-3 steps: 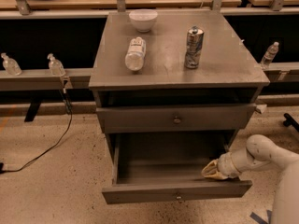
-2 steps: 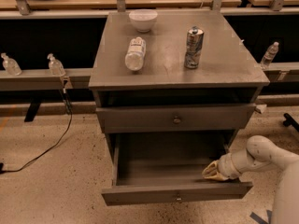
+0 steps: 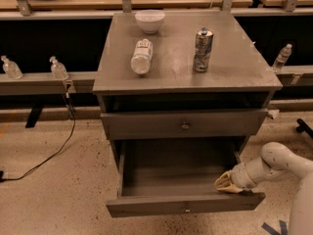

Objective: Open middle drawer

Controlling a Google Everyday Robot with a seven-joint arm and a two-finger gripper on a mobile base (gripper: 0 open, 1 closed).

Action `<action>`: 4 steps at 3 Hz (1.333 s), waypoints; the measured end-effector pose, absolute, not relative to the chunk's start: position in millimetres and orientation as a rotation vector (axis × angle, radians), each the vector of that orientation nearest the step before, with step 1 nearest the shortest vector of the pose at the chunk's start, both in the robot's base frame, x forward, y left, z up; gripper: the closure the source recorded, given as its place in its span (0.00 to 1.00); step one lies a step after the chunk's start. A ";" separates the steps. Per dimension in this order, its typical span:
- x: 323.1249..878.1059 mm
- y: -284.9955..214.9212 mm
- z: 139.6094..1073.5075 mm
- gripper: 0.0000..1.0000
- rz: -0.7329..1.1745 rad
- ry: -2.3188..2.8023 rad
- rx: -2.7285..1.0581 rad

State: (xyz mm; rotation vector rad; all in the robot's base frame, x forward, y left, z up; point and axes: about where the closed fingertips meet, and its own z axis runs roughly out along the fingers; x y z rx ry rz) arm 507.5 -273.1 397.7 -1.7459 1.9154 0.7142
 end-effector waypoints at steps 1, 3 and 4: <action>495.3 -281.7 439.3 1.00 0.710 1.805 -1.720; 481.1 -295.9 534.3 0.97 0.527 1.583 -1.654; 480.0 -315.4 555.1 0.74 0.503 1.605 -1.494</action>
Offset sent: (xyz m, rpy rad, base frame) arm -0.0345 -0.0253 0.1658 0.1332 -0.4036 0.0324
